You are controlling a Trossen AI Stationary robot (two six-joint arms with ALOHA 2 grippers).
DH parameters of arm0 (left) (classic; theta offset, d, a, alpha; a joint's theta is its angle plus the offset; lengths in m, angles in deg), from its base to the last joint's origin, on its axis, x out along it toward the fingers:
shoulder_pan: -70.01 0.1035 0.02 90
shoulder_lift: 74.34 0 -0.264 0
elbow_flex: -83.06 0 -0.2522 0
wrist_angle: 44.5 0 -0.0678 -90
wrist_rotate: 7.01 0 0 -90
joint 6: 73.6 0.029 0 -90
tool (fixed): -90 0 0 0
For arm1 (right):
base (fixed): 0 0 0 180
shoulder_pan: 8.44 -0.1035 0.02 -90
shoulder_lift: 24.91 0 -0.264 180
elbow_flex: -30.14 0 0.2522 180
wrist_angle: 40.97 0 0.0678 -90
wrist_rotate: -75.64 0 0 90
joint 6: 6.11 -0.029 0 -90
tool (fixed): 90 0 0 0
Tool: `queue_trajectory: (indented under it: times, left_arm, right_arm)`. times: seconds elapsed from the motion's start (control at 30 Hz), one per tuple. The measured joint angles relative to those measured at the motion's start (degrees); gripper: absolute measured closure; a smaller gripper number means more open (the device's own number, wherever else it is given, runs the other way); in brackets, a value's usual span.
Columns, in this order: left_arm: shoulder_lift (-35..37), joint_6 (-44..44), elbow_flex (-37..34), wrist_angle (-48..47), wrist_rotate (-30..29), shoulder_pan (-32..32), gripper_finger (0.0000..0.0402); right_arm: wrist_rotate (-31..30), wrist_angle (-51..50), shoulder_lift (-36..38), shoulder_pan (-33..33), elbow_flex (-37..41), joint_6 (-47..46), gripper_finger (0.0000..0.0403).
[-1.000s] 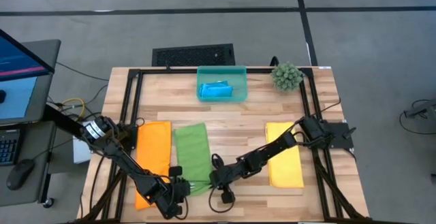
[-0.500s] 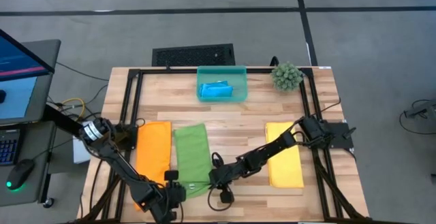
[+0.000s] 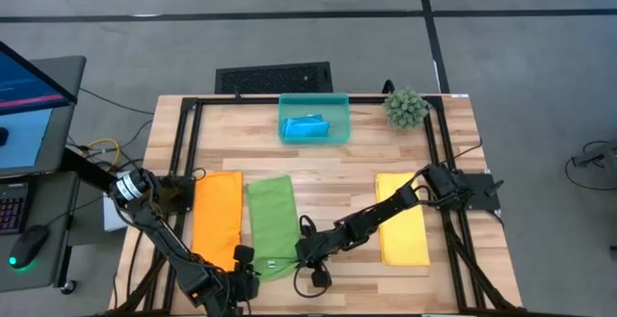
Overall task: Roll microfiber towels into tight, uniform cylinder then place into a basket
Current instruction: Roll the green towel
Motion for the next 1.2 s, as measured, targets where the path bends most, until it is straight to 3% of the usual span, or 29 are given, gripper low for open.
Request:
queue_trajectory:
  times: [0.37, 0.6, 0.83, 1.0, 1.2]
  left_arm:
    - [-0.4, 2.3, 0.0, 2.2, 2.9, 1.3, 0.0276]
    - [-0.4, 4.8, 0.0, 1.9, 9.3, 4.3, 0.0272]
    - [-0.4, 4.8, 0.0, -0.4, 11.1, 6.3, 0.0214]
    - [-0.4, 7.1, 0.0, -2.6, 17.4, 8.0, 0.0168]
    - [-0.4, 10.1, 2.5, -3.7, 17.2, 7.7, 0.0156]
  right_arm:
    - [0.0, 0.0, 0.0, 0.0, 0.0, 0.0, 0.0389]
    - [0.0, 0.0, 0.0, 0.0, 0.0, 0.0, 0.0394]
    - [0.0, -0.1, 0.0, 0.0, 0.0, 0.0, 0.0384]
    - [0.0, -0.1, 0.0, 0.0, 0.0, 0.0, 0.0391]
    - [0.0, -0.2, 0.0, 0.0, 0.0, 0.0, 0.0388]
